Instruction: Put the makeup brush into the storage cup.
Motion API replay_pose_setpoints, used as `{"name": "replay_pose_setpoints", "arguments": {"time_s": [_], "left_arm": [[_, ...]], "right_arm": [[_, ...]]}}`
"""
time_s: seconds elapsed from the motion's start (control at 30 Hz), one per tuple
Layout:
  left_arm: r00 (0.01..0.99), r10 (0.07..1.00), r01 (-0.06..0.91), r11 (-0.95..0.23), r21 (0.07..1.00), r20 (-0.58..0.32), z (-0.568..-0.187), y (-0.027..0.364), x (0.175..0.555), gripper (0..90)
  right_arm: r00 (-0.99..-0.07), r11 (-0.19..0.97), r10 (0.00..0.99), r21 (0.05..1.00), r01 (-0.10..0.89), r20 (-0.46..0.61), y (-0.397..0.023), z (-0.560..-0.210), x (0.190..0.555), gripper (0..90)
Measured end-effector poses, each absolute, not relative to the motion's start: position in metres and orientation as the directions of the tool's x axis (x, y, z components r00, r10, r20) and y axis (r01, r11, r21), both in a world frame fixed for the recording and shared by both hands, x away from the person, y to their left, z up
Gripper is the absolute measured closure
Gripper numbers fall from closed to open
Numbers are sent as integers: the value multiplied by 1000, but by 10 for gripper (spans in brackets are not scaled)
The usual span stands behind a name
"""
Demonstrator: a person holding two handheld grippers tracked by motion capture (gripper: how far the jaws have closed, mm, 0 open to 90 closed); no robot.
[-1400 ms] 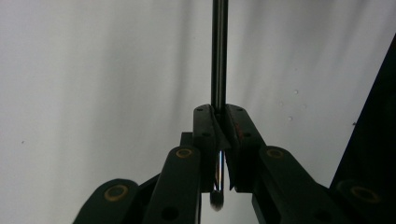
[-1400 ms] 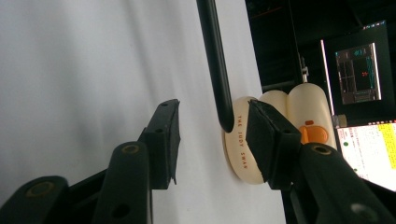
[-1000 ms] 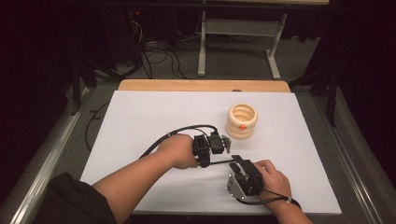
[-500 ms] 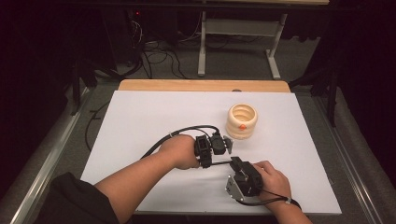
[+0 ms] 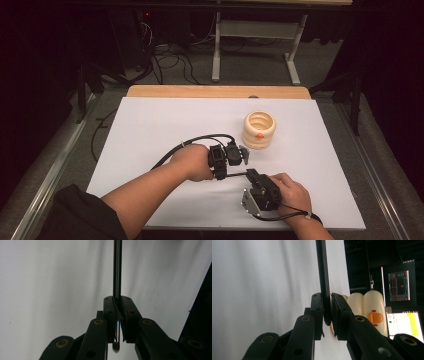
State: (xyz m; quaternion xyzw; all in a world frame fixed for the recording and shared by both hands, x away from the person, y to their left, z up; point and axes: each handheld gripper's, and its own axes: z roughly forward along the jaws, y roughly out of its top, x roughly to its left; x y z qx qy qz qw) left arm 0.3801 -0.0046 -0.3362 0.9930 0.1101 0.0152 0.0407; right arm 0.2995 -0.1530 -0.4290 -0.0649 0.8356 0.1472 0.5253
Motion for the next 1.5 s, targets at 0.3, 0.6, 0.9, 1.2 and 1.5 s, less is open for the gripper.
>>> {"name": "replay_pose_setpoints", "arguments": {"time_s": [0.3,0.6,0.9,1.2,1.5], "left_arm": [[975,223,220,-970,100,21,-335,-3,380,835],[975,221,218,-971,99,21,-332,-4,381,833],[974,227,224,-970,95,19,-332,-4,381,826],[970,242,240,-966,97,13,-331,-2,383,805],[969,246,241,-965,99,37,-331,-2,383,592]], "right_arm": [[-436,953,25,153,-260,-899,-152,-430,299,852],[-440,954,19,148,-260,-898,-153,-429,299,860],[-445,954,15,146,-261,-896,-153,-429,299,862],[-449,954,18,149,-260,-893,-153,-429,299,862],[-457,952,21,158,-264,-889,-153,-430,300,861]]}}
